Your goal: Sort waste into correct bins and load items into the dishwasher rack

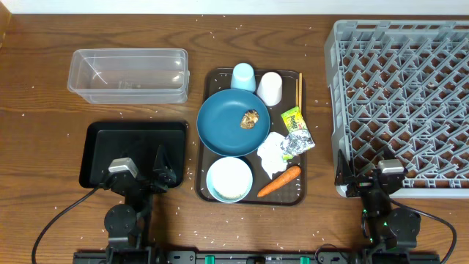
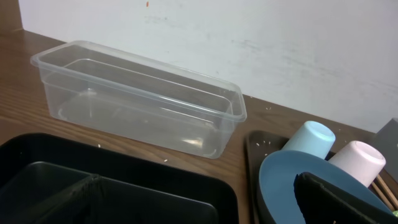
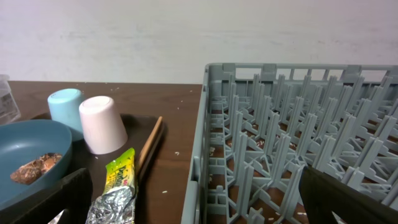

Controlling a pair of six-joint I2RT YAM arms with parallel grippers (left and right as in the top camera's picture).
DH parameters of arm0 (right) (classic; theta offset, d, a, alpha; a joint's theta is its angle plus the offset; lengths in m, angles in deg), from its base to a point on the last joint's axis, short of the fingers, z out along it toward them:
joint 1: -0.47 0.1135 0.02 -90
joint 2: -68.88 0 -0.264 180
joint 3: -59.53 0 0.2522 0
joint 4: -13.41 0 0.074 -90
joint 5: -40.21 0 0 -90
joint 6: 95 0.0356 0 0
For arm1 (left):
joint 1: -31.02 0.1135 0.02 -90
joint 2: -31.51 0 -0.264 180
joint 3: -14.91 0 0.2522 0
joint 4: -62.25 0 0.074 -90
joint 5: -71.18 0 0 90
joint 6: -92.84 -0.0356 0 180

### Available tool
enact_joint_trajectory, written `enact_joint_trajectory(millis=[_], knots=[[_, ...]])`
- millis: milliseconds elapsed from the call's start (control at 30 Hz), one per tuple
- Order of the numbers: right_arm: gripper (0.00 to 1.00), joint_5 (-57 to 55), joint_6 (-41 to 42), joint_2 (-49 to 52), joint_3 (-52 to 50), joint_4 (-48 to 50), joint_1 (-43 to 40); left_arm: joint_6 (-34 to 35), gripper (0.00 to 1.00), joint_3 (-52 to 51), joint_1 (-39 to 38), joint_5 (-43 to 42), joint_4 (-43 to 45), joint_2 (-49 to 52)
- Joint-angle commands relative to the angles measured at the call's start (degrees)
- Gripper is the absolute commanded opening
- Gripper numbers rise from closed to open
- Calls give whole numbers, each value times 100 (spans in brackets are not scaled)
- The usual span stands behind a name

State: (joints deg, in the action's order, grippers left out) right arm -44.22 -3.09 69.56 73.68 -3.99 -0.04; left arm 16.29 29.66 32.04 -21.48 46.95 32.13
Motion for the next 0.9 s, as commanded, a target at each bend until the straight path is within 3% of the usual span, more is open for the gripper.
enact_joint_trajectory(millis=[0, 867], knots=[[99, -17, 15, -31, -7, -22, -70, -76, 98, -76, 24, 68, -234, -33], [99, -17, 15, -31, -7, -22, -70, -76, 98, -76, 24, 68, -234, -33]])
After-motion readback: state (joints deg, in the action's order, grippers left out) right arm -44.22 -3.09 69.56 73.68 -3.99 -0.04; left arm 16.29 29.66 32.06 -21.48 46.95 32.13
